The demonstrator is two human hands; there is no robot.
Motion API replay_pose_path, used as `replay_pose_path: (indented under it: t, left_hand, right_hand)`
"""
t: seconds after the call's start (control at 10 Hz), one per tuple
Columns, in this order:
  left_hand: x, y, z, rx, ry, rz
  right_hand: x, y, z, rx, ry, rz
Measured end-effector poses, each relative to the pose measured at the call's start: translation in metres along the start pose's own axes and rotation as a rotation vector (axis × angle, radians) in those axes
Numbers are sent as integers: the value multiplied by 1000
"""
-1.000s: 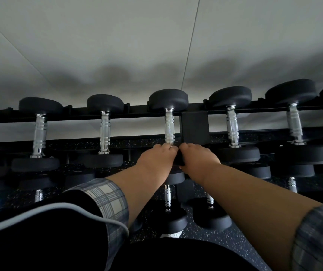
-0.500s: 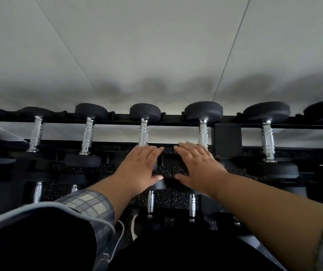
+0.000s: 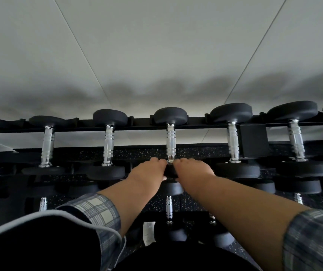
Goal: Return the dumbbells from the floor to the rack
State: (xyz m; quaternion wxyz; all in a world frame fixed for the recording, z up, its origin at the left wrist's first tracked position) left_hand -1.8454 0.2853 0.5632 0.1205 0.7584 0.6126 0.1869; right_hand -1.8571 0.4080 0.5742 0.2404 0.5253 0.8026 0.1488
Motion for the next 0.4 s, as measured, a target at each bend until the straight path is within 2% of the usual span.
replay_pose_path:
  t: [0.2, 0.4]
  left_hand:
    - [-6, 10, -16, -42, -44, 65]
    - [-8, 48, -65, 83, -42, 99]
  right_hand:
    - [2, 11, -25, -30, -217, 135]
    - [34, 70, -63, 135, -390, 268]
Point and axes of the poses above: each hand's wrist, its own y-axis away from the middle knuckle, its own z-axis out of the palm, x = y × z, the point moved 6 cm from there along -y, towards the middle knuckle, and after that the axes turned 8 degrees about -y, right-handed, at the moved point
